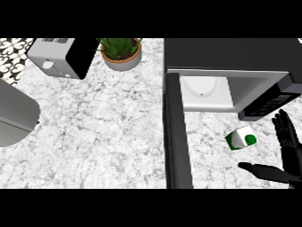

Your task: Pick up the milk, place it into the microwave and close the microwave

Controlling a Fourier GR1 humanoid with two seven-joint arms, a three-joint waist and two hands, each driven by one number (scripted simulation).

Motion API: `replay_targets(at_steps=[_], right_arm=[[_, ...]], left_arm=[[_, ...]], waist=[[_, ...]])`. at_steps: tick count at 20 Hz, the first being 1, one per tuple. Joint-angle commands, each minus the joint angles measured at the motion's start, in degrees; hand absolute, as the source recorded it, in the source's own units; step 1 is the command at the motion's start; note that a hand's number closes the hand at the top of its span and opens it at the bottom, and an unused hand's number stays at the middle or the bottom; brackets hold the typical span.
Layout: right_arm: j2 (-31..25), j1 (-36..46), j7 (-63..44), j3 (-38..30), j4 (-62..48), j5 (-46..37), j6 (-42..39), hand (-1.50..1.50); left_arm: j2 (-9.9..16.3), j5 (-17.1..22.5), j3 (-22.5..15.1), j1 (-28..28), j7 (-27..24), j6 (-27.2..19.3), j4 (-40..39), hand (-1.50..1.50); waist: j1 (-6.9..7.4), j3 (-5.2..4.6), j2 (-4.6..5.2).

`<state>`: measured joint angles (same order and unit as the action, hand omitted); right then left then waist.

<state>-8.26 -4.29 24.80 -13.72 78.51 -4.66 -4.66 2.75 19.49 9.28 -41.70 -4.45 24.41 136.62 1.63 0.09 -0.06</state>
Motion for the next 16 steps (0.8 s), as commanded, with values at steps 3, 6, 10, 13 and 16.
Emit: replay_targets(at_steps=[3,6,10,13,16], right_arm=[[-0.14,-0.81,12.05,-0.68,-13.33,-2.69,0.37,-1.50],[-2.40,4.68,15.96,-1.71,-22.37,-4.60,1.53,-1.50],[-4.15,7.63,21.48,-2.89,-31.34,-5.85,2.41,-1.50],[-3.94,10.10,24.17,-3.04,-36.11,-6.04,2.53,-1.50],[-4.40,14.13,27.75,-4.04,-43.14,-5.91,2.21,-1.50]], left_arm=[[0.08,10.96,3.47,-4.68,-0.90,2.78,6.54,-1.50],[0.74,11.68,3.57,-3.39,1.43,1.75,8.05,-1.50],[-0.26,11.44,3.38,-6.50,-1.41,4.79,6.83,-1.50],[-1.64,10.39,2.76,-8.37,-3.69,6.35,7.52,-1.50],[-0.09,12.09,5.15,-7.76,-4.38,7.15,5.49,-1.50]], waist=[[-0.01,0.02,-0.04],[-0.04,0.07,0.18],[0.28,0.10,0.17],[0.46,0.11,0.12],[0.59,0.15,0.30]])
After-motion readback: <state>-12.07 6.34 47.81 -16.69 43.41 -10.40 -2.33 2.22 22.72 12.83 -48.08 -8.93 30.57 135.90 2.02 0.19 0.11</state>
